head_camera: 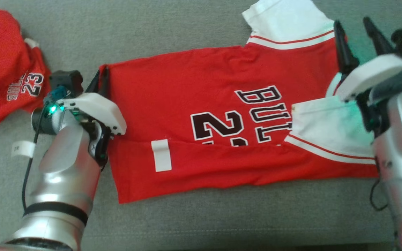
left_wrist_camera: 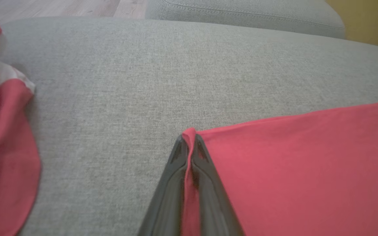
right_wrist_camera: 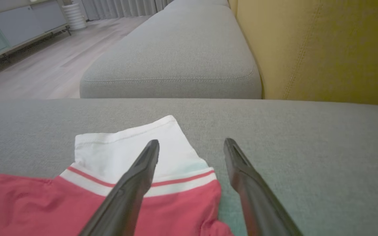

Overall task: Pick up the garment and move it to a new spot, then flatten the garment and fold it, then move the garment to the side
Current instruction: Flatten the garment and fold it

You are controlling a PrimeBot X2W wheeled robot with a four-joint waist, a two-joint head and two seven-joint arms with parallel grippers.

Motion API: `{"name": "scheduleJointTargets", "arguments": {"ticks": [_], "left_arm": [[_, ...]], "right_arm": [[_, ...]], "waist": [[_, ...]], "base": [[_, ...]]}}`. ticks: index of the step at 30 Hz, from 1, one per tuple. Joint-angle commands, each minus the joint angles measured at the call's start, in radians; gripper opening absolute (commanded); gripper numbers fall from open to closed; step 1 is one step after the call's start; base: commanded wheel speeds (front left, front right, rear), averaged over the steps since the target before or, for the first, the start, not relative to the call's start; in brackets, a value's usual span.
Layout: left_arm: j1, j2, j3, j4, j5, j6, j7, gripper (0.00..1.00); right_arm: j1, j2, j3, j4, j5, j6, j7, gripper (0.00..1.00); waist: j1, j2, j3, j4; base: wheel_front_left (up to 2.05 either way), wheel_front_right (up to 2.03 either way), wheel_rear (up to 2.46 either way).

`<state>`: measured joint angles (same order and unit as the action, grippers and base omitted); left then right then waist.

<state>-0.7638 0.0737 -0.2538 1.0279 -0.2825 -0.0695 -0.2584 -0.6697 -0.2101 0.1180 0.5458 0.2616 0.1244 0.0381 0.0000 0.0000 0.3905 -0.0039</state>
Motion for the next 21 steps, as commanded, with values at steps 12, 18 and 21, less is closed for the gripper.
{"name": "scheduleJointTargets", "arguments": {"ticks": [12,18,21], "left_arm": [[-0.028,-0.019,-0.036,-0.109,0.013,-0.01,-0.003,0.0],[-0.04,-0.023,-0.08,-0.143,-0.023,-0.014,-0.003,0.0],[-0.047,-0.023,-0.129,-0.169,-0.065,-0.009,-0.003,0.0]], "right_arm": [[-0.267,-0.076,0.047,0.152,-0.08,0.006,0.096,1.0],[-0.346,-0.092,0.039,0.246,-0.101,0.006,0.137,1.0],[-0.386,-0.099,0.033,0.297,-0.127,0.006,0.143,1.0]], "waist": [[0.0,0.0,0.095,0.121],[0.0,0.0,0.137,0.164],[0.0,0.0,0.16,0.187]], "base": [[0.0,0.0,0.0],[0.0,0.0,0.0],[0.0,0.0,0.0]]}}
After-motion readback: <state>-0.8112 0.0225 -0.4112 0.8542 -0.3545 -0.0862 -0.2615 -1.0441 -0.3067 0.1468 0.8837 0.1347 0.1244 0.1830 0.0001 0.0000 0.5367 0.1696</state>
